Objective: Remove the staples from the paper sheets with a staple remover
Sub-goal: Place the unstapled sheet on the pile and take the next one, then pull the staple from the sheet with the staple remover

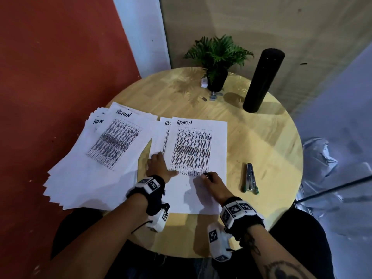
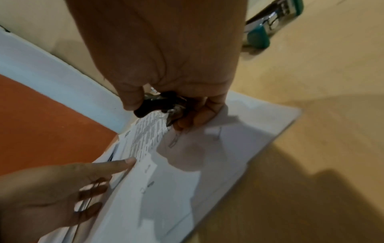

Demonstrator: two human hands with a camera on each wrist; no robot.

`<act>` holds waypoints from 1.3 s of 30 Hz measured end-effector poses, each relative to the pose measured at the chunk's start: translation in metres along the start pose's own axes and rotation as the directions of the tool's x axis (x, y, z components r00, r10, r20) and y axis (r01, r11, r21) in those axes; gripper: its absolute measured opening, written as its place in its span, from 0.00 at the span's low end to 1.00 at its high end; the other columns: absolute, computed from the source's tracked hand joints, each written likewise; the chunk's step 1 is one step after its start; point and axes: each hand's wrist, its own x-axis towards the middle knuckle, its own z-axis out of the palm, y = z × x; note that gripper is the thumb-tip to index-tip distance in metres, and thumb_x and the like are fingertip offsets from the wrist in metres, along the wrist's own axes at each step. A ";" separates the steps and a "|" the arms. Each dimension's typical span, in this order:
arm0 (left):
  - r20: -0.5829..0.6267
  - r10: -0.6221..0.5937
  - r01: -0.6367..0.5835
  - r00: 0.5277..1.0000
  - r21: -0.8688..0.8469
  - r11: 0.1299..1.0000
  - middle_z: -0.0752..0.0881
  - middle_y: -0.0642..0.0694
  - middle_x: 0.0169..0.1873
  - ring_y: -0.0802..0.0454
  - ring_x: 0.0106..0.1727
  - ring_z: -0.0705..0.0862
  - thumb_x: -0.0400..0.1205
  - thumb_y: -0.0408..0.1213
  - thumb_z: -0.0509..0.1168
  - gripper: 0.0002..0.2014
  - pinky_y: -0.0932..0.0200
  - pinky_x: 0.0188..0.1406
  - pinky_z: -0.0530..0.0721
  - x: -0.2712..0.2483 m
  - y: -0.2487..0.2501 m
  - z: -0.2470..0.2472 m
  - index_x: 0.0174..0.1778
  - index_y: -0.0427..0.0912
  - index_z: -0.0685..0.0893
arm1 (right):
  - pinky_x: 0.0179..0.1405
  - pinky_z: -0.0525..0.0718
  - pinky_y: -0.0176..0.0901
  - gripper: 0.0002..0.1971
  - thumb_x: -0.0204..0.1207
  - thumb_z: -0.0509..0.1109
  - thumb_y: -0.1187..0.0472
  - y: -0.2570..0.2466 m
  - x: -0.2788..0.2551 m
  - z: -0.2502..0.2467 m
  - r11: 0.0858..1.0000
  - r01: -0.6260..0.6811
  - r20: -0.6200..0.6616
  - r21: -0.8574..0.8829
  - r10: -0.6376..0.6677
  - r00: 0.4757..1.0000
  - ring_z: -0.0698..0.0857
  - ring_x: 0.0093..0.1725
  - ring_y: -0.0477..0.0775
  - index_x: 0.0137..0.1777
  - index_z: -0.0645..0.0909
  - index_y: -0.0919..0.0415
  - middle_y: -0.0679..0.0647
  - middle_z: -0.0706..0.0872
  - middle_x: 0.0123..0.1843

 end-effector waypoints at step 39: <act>0.006 -0.078 0.066 0.997 -0.614 0.787 0.86 0.37 0.58 0.41 0.60 0.84 0.71 0.30 0.77 0.29 0.54 0.59 0.80 0.064 0.011 -0.037 0.69 0.35 0.79 | 0.39 0.80 0.28 0.06 0.79 0.65 0.62 0.010 -0.009 -0.003 0.807 -0.094 0.029 0.583 0.095 0.995 0.79 0.45 0.51 0.53 0.74 0.63 0.54 0.79 0.43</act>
